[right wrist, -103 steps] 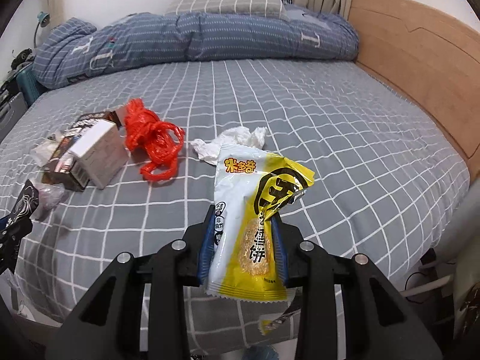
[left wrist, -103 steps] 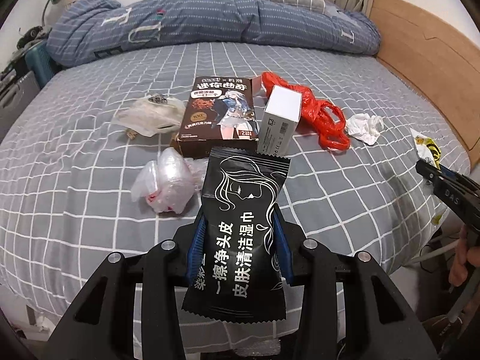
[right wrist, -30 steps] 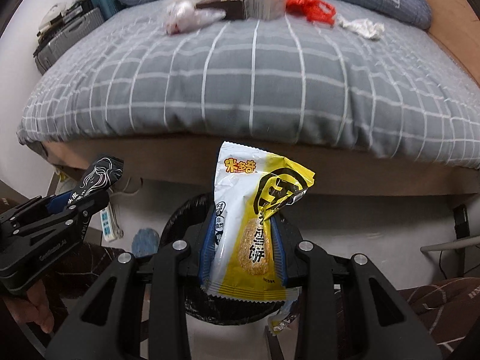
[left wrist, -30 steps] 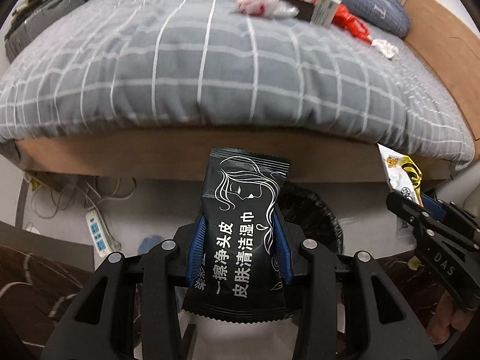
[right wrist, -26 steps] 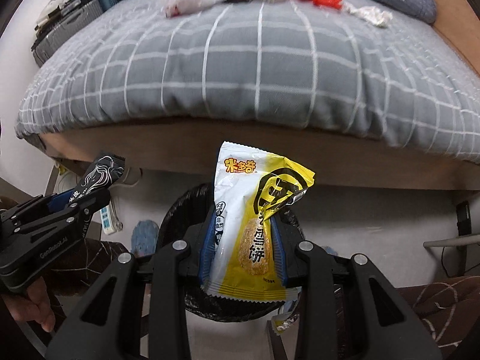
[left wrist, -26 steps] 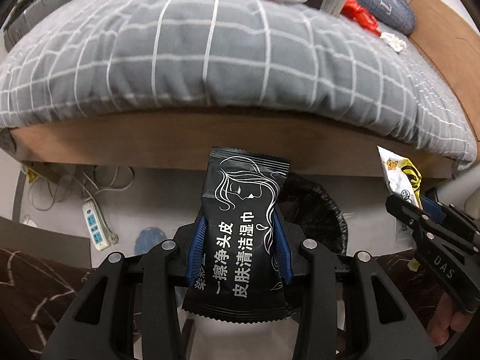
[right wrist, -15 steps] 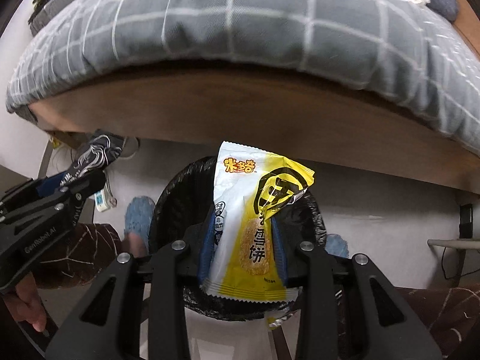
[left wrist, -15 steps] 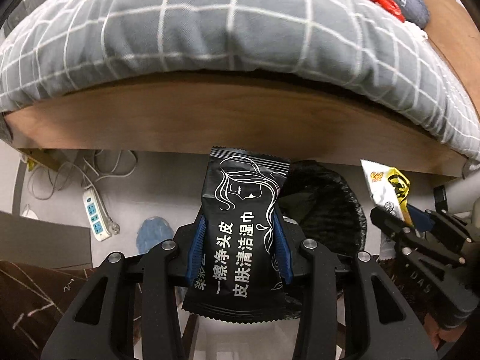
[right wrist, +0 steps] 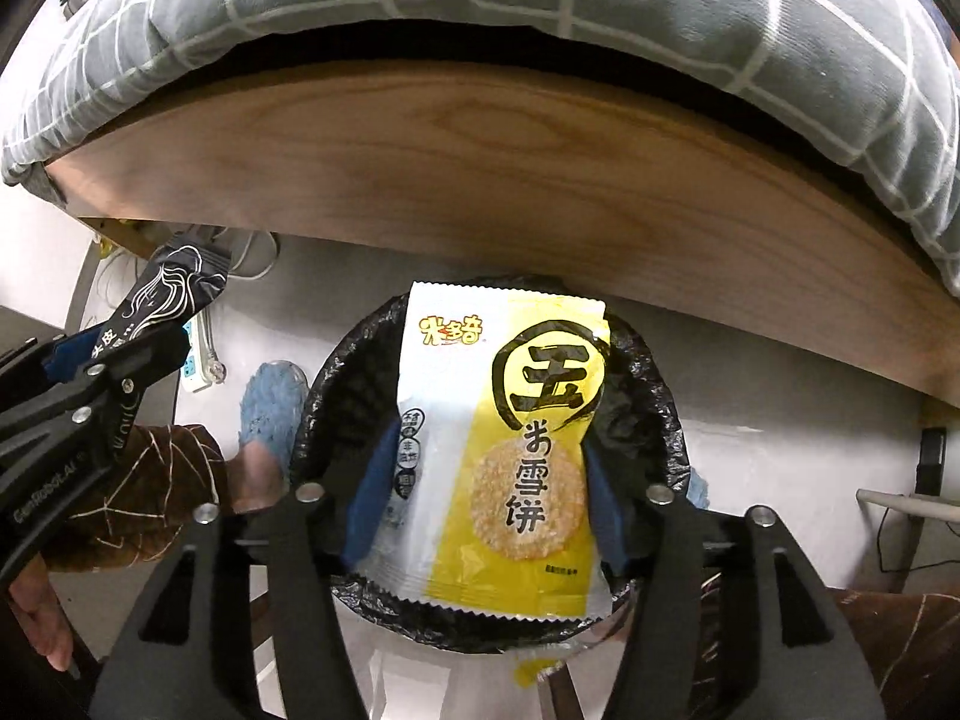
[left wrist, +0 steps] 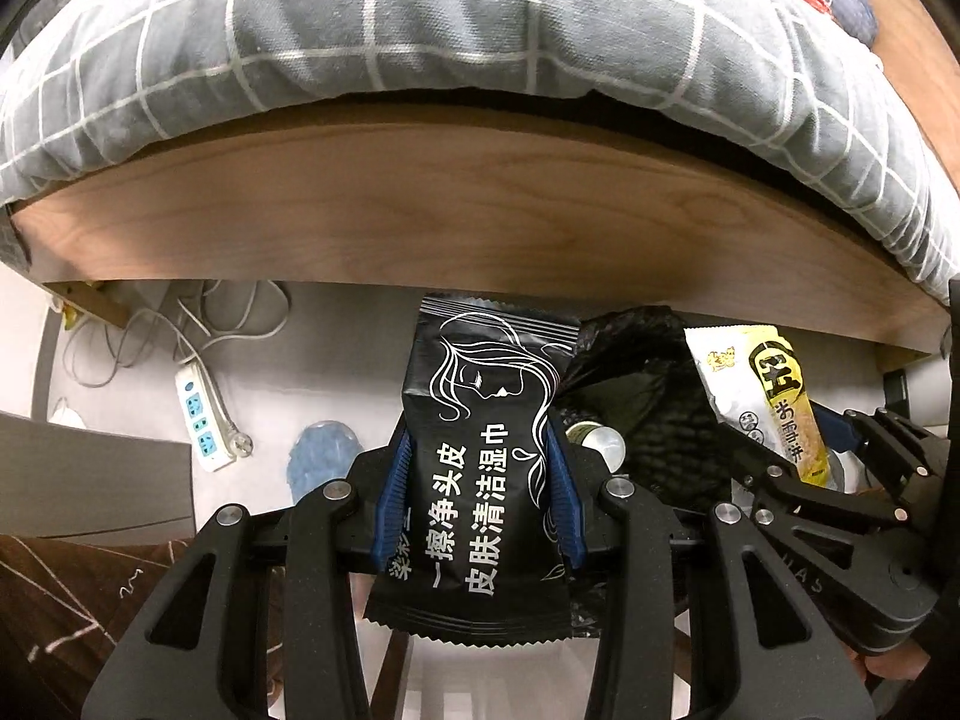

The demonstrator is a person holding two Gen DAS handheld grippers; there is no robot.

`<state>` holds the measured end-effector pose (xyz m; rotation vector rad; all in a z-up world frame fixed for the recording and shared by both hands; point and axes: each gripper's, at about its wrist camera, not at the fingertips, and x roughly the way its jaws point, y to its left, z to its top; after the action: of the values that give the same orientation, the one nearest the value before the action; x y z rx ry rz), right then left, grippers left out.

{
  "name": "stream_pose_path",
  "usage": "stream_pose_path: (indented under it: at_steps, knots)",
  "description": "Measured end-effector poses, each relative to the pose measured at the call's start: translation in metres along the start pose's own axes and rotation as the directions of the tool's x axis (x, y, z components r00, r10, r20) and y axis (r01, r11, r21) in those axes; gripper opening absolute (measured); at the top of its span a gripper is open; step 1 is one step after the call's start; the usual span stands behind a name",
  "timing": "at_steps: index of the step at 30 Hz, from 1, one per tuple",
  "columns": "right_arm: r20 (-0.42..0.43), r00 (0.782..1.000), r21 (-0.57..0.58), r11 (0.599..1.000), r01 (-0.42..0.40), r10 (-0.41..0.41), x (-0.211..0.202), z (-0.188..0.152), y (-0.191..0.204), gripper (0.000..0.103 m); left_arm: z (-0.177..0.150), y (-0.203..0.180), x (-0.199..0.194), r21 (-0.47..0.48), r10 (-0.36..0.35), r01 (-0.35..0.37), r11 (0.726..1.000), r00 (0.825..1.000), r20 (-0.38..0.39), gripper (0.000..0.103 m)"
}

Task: Collect trash

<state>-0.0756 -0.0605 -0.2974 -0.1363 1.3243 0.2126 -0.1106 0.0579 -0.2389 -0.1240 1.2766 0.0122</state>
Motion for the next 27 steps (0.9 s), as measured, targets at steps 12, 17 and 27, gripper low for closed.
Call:
stream_pose_path:
  at_steps: [12, 17, 27]
  knots:
    - [0.007, 1.000, 0.023, 1.000, -0.019, 0.019, -0.004, -0.001, -0.006, 0.089, -0.001, -0.006, 0.003, 0.008, -0.003, 0.003, 1.000, 1.000, -0.006, 0.040]
    - [0.042, 0.999, 0.056, 0.998, 0.015, -0.017, -0.013, -0.002, -0.019, 0.095, -0.001, -0.012, 0.007, 0.013, -0.013, 0.013, 1.000, 1.000, -0.016, 0.040]
    - [0.077, 0.991, 0.168, 0.981, 0.094, -0.108, -0.031, -0.014, -0.077, 0.095, 0.002, -0.055, 0.015, 0.075, -0.057, 0.058, 0.995, 0.998, -0.024, 0.040]
